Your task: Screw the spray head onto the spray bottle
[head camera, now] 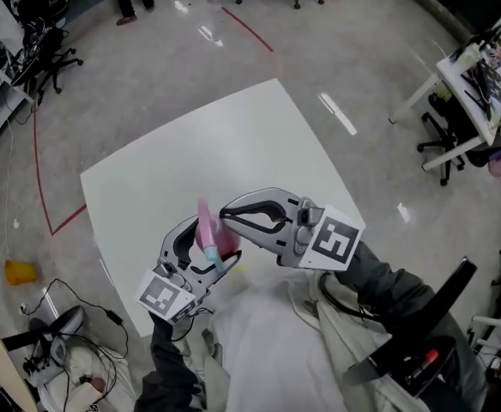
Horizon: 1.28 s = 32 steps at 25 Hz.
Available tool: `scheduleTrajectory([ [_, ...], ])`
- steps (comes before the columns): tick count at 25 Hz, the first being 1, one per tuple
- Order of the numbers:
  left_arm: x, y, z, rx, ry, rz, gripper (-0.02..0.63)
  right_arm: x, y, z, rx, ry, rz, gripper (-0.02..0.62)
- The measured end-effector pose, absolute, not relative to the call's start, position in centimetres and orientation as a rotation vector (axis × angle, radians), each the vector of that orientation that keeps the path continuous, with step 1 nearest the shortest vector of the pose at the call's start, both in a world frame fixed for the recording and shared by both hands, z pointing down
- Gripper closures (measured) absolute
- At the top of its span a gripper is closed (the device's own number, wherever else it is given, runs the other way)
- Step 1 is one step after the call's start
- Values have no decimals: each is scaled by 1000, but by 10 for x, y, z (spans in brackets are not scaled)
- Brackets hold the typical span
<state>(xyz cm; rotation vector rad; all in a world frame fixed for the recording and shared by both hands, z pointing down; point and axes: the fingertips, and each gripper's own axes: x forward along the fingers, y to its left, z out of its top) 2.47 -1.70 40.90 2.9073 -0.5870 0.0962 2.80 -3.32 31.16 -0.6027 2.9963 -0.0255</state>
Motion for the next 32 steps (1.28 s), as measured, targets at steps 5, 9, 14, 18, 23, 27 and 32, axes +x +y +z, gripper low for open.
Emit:
scheduleTrajectory([
  [5,-1,-22,416,2895,-599,72,201,1,-27,330,-499,3057,-92,479],
  [9,12,-11,420,2925,-512,142,201,-4,-14,344,-360,3131,-180,328],
  [14,38,1,432,2958,-390,288,201,-3,-6,351,-212,3199,-166,332],
  [18,39,-19,439,2915,-548,241,201,-1,-25,359,-428,3156,-99,371],
  [23,44,-38,483,2843,-728,312,201,-6,-46,395,-708,3126,-26,382],
  [27,47,-47,510,2828,-873,424,201,-3,-54,424,-966,3143,86,390],
  [32,50,-46,512,2793,-852,351,201,-2,-58,422,-1022,3096,171,391],
])
